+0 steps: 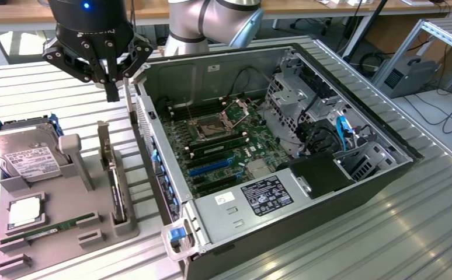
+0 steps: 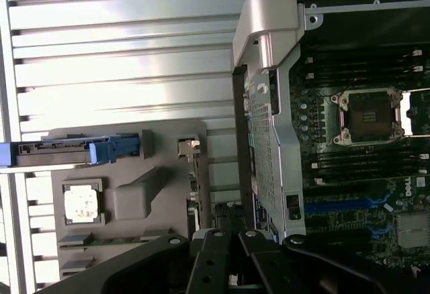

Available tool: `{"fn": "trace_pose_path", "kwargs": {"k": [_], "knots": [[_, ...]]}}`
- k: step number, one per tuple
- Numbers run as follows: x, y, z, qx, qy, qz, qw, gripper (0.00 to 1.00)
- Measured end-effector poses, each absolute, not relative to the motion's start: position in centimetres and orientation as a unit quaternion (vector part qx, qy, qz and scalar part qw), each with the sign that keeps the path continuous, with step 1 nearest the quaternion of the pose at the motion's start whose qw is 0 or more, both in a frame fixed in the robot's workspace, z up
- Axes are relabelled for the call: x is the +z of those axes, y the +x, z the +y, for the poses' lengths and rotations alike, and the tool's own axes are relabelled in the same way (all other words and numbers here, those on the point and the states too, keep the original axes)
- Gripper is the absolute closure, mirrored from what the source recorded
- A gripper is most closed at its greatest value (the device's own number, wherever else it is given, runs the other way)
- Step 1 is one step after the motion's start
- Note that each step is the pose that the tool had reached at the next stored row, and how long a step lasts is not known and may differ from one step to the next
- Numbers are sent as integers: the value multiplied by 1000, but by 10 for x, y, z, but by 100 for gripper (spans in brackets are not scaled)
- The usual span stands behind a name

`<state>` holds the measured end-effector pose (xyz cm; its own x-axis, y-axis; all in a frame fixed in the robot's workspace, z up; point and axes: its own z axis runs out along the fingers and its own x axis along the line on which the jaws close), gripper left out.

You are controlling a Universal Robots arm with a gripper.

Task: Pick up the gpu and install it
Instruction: 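Reach for the gpu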

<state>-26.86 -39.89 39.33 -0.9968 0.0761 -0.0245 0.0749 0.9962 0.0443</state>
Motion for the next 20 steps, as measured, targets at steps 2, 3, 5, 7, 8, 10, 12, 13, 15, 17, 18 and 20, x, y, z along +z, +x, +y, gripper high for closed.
{"fn": "trace_pose_path", "kwargs": {"k": [2,3,5,7,8,10,12,13,15,17,18,20], "knots": [[393,-269,-399,22,38,999,13,89],[393,-270,-399,22,38,999,13,89],[393,-271,-399,22,38,999,13,89],[393,-272,-399,22,38,999,13,89],[393,-272,-399,22,38,999,13,89],[393,-273,-399,22,38,999,13,89],[393,-274,-399,22,38,999,13,89],[393,-274,-399,22,38,999,13,89],[393,-275,-399,22,38,999,13,89],[393,-277,-399,22,38,999,13,89],[393,-277,-399,22,38,999,13,89],[393,-278,-399,22,38,999,13,89]]}}
